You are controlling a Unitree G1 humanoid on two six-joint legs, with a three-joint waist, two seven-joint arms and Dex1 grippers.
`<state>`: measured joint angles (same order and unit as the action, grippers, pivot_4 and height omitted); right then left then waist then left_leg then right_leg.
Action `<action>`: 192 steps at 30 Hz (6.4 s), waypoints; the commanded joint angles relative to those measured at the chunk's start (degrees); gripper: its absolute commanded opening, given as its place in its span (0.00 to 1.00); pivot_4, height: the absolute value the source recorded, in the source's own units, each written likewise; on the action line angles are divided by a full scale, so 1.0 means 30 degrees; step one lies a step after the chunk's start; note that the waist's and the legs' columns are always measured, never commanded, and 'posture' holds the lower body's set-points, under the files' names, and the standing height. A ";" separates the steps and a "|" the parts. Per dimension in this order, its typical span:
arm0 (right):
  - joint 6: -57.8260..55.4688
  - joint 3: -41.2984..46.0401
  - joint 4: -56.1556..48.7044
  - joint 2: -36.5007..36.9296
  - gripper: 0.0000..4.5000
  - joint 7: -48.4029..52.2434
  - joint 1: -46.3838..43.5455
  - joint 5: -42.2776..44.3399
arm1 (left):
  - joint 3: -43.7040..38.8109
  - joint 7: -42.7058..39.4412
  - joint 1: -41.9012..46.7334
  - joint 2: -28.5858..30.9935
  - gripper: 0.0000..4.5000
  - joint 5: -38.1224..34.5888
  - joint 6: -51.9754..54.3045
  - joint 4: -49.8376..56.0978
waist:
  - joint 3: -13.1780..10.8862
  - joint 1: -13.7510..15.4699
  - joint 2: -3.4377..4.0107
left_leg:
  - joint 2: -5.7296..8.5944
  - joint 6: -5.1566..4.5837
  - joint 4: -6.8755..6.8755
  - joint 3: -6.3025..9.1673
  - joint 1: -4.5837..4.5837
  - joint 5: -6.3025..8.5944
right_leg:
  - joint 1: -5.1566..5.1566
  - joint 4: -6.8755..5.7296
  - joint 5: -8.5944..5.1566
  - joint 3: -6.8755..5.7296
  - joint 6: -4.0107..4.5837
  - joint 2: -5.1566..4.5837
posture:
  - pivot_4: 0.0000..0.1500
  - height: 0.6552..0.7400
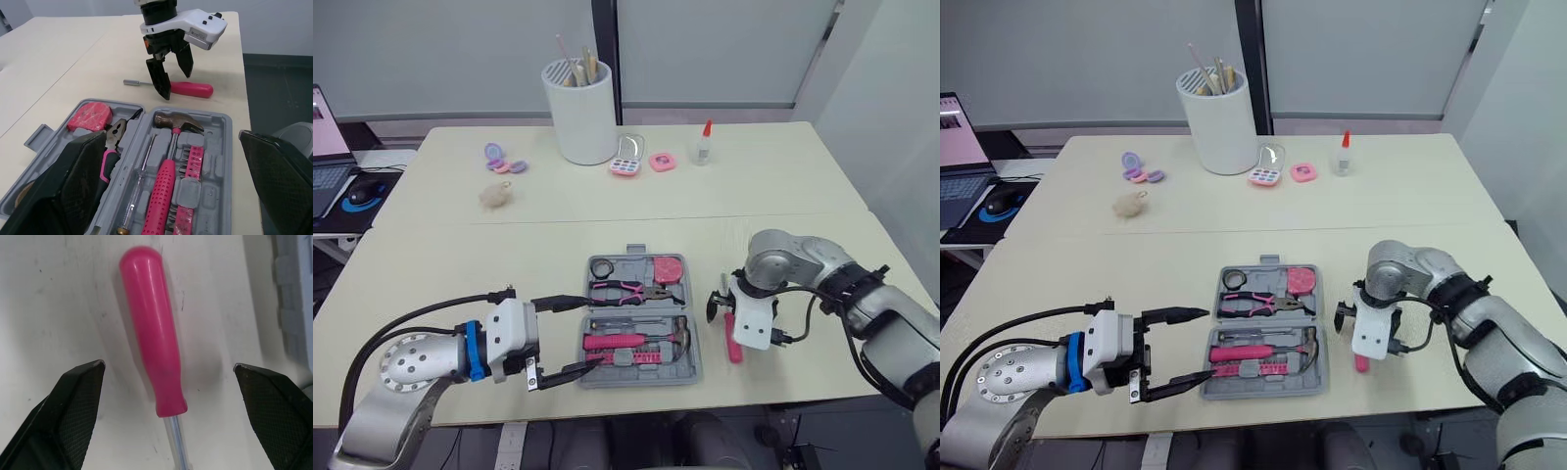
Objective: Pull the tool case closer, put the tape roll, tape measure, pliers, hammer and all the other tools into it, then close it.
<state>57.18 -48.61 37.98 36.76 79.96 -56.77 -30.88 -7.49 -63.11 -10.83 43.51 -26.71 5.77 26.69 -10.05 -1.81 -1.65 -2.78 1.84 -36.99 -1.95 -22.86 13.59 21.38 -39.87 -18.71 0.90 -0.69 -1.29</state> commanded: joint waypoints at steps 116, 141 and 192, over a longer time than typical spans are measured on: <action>-2.7664 1.5536 -1.9986 -0.3516 0.15 -1.8897 2.1386 1.0456 | -0.0522 -0.1533 0.1695 0.0822 1.00 -0.1344 0.1030 -0.1054 | 0.0045 0.0047 -0.0067 | 0.0006 0.0003 0.0052 0.0013 -0.0044 0.0004 | 0.0005 0.0066 -0.0010 0.0002 -0.0023 0.0039 | 1.00 0.96; -3.4985 0.3179 -2.4819 0.1445 0.15 -0.6479 0.9737 1.0028 | -0.3203 -0.4777 -0.3638 0.3437 1.00 0.0001 -0.1660 -0.2154 | 0.0027 0.0051 -0.0103 | -0.0007 -0.0003 0.0042 0.0044 -0.0048 0.0006 | 0.0011 0.0076 -0.0008 -0.0039 -0.0014 0.0007 | 1.00 0.96; -3.0330 0.1408 -1.8729 -0.3507 0.19 -0.6074 0.7858 1.0204 | -0.3309 -0.4865 -0.4374 0.3068 1.00 0.0479 -0.2527 -0.2644 | 0.0047 0.0005 -0.0139 | -0.0004 -0.0003 0.0034 0.0056 -0.0030 0.0006 | 0.0026 -0.0003 -0.0013 -0.0055 -0.0002 0.0006 | 1.00 0.96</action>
<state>-36.26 -43.81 -18.59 26.34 62.07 -33.61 0.76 -17.26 -77.98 -24.03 52.69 -25.00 -1.62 17.73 -9.91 -1.80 -2.07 -2.78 1.83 -36.89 -1.80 -22.95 13.61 21.45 -39.87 -18.75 0.75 -0.70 -1.28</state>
